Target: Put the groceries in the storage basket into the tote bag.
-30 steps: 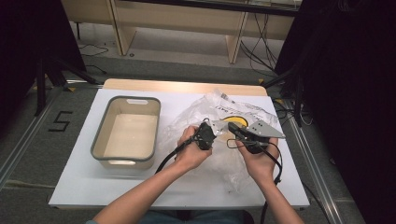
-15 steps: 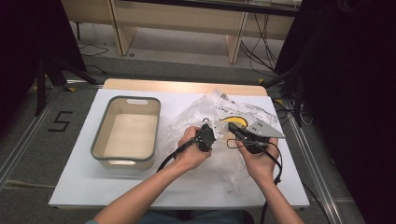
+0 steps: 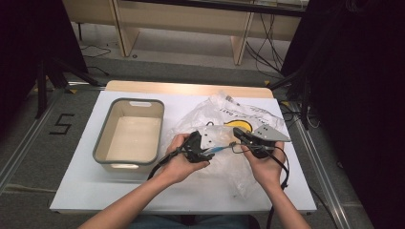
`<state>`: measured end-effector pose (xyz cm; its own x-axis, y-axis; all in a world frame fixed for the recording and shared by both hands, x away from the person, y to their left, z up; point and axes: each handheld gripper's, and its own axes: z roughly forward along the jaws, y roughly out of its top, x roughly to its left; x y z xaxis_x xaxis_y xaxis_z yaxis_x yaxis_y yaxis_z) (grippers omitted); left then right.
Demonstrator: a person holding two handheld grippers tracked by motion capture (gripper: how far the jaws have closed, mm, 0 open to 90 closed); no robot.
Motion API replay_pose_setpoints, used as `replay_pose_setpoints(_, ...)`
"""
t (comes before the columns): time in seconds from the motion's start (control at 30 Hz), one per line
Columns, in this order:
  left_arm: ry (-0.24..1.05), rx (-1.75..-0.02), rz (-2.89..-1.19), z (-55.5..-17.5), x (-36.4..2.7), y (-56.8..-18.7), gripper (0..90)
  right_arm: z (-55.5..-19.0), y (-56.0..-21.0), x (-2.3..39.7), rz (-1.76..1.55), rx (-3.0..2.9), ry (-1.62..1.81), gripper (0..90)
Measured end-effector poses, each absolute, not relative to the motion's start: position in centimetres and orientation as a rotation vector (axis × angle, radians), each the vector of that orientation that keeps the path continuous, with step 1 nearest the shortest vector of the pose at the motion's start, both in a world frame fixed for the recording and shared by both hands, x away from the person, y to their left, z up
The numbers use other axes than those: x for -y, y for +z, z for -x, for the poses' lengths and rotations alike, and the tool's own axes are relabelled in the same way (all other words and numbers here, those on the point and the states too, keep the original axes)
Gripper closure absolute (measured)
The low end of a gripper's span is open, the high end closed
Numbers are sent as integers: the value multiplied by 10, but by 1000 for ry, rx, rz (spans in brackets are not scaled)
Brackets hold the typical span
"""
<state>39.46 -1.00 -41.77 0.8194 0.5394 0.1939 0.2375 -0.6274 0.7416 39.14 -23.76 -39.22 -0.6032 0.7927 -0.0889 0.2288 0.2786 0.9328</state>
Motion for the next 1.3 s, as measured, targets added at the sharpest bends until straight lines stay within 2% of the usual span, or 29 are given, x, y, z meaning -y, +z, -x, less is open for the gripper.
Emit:
replay_pose_setpoints(0.33,512,-668,-2187,-377,-29,-406,500,-386,-404,242,-930,-2100,1276,900)
replay_pose_setpoints(1.1,516,-751,-2152,-378,-48,-411,513,-387,-460,229,-941,-2591,1026,885)
replay_pose_setpoints(1.17,513,-761,-2154,-380,-48,-414,513,-386,-464,228,-942,-2627,1003,865)
replay_pose_setpoints(1.3,500,-771,-2170,-381,-46,-422,513,-384,-462,230,-966,-2632,1013,722)
